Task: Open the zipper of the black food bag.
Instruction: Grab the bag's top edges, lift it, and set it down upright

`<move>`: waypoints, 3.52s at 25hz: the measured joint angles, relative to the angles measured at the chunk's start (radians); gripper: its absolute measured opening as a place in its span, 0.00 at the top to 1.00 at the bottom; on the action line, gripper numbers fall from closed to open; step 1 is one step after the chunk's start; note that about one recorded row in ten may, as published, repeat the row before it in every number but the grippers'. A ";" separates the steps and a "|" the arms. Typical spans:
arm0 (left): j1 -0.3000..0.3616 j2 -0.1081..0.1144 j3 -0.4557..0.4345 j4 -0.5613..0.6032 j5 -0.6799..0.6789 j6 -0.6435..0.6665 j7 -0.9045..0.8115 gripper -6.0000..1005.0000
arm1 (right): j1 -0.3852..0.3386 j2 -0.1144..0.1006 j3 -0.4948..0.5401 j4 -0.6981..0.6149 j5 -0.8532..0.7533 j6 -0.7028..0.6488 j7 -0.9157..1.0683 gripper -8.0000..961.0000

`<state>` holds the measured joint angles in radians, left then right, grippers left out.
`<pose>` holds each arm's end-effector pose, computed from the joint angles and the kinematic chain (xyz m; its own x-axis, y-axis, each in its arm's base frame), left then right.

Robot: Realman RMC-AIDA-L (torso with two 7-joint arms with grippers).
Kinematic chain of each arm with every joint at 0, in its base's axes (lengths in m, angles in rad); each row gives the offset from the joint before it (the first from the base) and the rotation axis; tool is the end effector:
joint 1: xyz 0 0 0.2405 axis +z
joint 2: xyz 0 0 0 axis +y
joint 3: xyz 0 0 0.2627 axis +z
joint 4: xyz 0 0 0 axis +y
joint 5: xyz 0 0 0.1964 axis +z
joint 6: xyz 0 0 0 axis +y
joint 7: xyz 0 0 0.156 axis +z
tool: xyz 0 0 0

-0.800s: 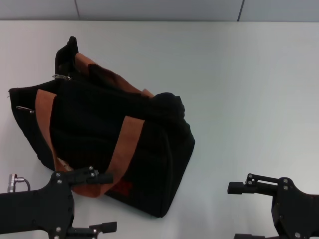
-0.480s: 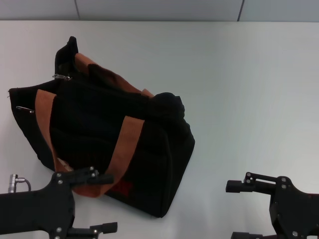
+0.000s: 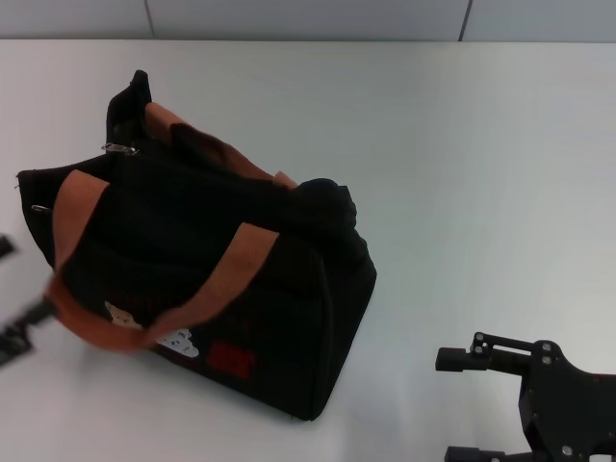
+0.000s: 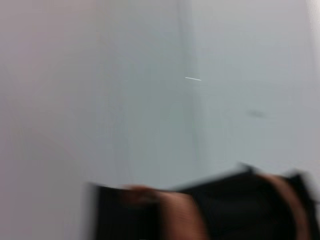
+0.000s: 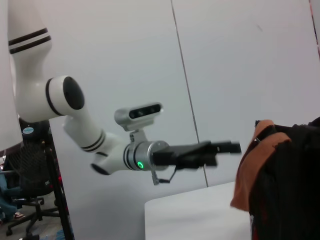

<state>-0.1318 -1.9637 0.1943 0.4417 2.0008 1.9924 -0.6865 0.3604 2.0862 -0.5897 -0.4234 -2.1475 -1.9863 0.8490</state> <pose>-0.3484 0.1748 0.0640 0.7393 -0.0553 0.6711 0.4055 -0.7591 -0.5092 0.2702 0.1985 -0.0343 0.7242 -0.1641 -0.6698 -0.1613 -0.9846 0.0668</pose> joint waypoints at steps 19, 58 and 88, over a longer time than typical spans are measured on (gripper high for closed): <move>-0.114 0.021 -0.124 0.048 0.173 -0.183 -0.088 0.33 | -0.002 -0.003 -0.001 0.006 -0.006 0.000 0.001 0.14; -0.216 -0.086 -0.134 0.025 0.281 -0.239 0.044 0.68 | 0.007 -0.002 -0.010 0.008 -0.001 0.002 0.001 0.14; -0.229 -0.101 -0.127 0.025 0.137 -0.078 0.263 0.89 | -0.039 -0.002 0.073 0.038 0.192 -0.067 -0.047 0.15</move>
<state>-0.3608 -2.0643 0.0673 0.4667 2.1379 1.9144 -0.4234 0.3212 2.0839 -0.5164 -0.3855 -1.9558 -2.0538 0.8017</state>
